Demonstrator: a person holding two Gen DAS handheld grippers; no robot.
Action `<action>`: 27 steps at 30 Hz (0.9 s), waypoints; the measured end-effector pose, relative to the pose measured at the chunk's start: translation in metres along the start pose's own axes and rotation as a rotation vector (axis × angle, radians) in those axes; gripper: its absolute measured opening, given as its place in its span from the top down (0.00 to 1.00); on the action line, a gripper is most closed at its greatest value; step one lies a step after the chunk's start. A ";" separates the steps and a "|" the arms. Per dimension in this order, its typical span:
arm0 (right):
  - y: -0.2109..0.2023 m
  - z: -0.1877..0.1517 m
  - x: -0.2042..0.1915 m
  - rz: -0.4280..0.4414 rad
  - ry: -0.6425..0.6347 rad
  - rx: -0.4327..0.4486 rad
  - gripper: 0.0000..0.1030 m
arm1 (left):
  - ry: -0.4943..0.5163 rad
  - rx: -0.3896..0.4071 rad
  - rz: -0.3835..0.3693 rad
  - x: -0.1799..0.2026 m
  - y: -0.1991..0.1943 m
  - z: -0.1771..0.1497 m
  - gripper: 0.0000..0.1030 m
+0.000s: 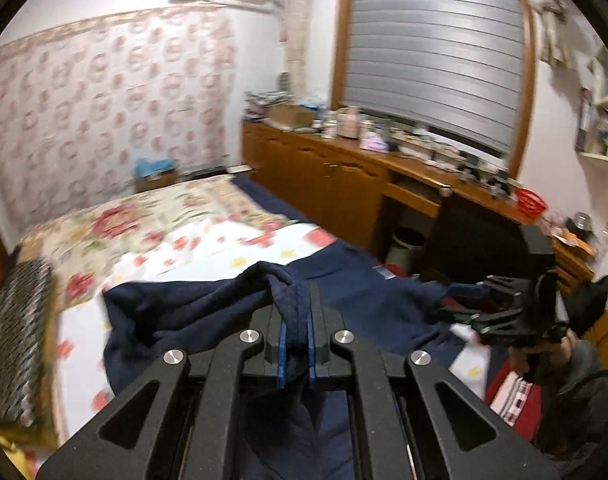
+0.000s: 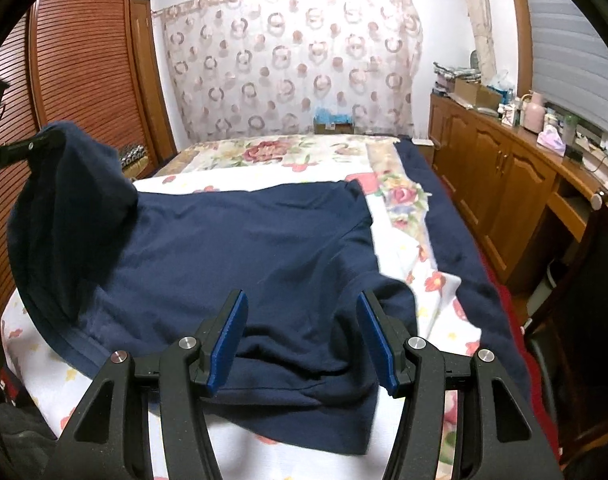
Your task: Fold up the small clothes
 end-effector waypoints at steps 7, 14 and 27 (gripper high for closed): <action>-0.008 0.004 0.010 -0.005 0.005 0.030 0.43 | 0.060 0.003 -0.102 0.051 0.009 0.026 0.77; 0.004 0.004 0.009 -0.006 0.003 0.028 0.43 | 0.048 -0.048 -0.027 0.024 0.023 -0.007 0.27; 0.046 0.045 -0.062 0.077 -0.152 -0.007 0.43 | -0.125 -0.090 0.150 -0.073 0.005 -0.093 0.27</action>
Point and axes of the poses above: each gripper's, at about its wrist camera, not at the fingertips, and y roughly the way its jaws point, x to its right, z to its top, the point moved 10 cm from there along y, roughly the way its jaws point, and after that the axes turned 12 degrees about -x, right-handed, at the moved point
